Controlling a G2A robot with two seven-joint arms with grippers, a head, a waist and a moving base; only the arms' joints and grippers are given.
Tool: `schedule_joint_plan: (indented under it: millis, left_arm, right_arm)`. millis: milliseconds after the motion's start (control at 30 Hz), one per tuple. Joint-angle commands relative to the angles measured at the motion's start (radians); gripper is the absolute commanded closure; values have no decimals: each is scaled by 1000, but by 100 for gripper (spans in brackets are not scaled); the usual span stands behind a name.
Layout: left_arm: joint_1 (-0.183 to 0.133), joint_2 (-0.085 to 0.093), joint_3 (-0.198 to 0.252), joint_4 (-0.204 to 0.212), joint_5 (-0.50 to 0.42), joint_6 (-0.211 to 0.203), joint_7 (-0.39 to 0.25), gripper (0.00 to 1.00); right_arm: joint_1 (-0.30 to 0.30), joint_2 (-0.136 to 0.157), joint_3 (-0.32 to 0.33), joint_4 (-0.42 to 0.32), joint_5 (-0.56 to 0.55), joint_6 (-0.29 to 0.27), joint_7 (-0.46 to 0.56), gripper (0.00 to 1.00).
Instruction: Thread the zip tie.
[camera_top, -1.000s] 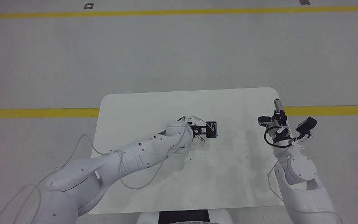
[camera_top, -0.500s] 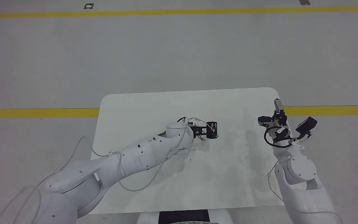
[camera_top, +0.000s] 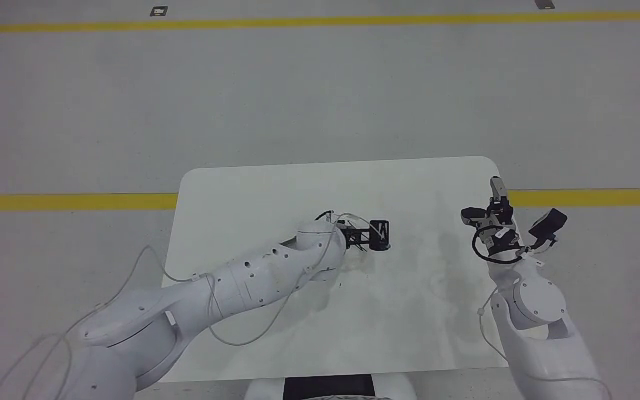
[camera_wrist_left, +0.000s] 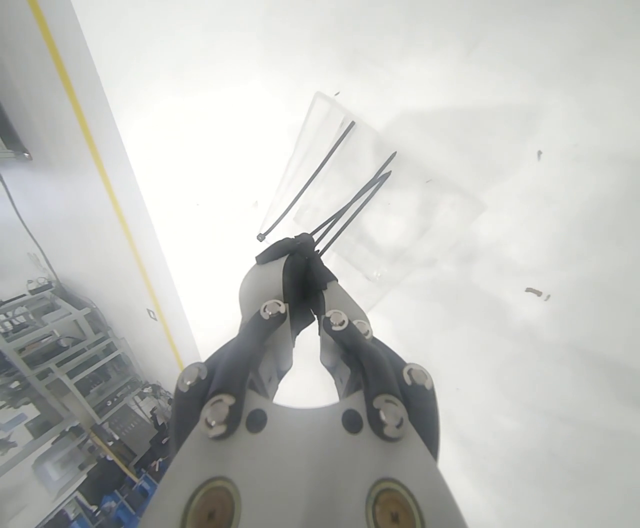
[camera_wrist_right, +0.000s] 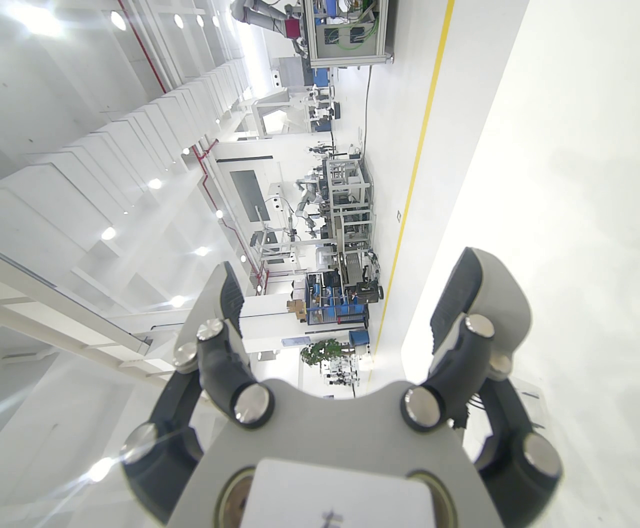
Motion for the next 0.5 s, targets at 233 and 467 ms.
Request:
schedule_joint_plan:
  millis: [233,467]
  left_arm:
    - [-15,-3,29,1,5,0,7,62]
    - [-15,-11,40,9,36,0,4,68]
  right_arm:
    - [0,0,0,0,0,0,0,0]
    - [0,0,0,0,0,0,0,0]
